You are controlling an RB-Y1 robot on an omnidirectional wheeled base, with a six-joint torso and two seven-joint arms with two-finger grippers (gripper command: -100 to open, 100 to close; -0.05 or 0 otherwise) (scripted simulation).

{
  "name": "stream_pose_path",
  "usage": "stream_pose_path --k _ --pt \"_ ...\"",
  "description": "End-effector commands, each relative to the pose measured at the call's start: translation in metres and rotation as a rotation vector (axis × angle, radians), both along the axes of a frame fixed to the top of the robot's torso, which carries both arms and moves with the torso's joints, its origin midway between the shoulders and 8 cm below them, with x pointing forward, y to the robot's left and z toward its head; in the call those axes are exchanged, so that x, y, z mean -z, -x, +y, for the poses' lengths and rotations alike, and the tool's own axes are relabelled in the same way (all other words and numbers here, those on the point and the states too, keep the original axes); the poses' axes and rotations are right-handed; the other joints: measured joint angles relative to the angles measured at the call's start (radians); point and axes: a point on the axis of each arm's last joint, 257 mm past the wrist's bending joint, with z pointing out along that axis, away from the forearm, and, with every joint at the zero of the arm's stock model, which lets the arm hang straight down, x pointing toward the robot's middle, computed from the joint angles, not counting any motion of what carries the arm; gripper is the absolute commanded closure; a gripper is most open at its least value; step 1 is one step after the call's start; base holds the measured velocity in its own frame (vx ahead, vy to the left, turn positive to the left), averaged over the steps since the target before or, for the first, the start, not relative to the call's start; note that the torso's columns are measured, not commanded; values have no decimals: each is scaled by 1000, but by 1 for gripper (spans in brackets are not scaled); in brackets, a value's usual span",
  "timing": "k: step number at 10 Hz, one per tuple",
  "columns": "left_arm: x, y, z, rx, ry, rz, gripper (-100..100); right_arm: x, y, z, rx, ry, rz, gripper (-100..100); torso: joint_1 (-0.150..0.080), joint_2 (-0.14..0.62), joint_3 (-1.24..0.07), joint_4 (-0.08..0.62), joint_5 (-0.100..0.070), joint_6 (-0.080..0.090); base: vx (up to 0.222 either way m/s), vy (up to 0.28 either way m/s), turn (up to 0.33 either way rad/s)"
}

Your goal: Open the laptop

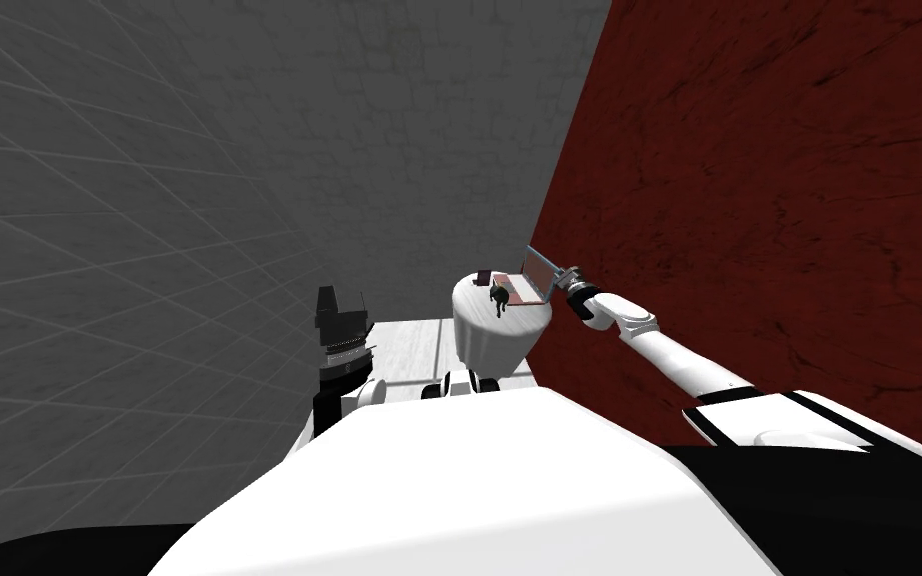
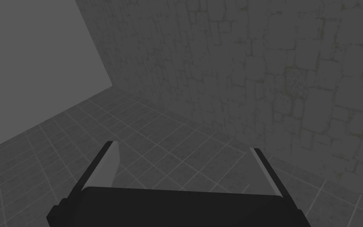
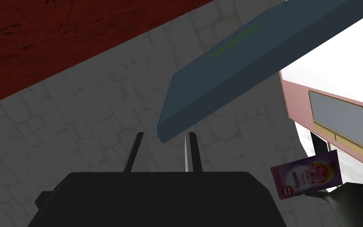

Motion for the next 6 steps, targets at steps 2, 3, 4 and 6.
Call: stream_pose_path --k 2,3,4,6 --pt "0 0 0 0 0 0 0 12 0 23 2 140 9 100 0 2 1 1 0 1 3 33 24" --pt "0 0 0 0 0 0 0 4 -1 18 1 116 -1 100 1 3 2 2 1 2 -4 23 15" --pt "0 0 0 0 0 0 0 12 1 25 6 166 8 100 -1 6 4 4 2 5 5 1 44" --pt "0 0 0 0 0 0 0 22 4 32 11 209 18 100 -2 8 6 4 1 6 17 -14 43"
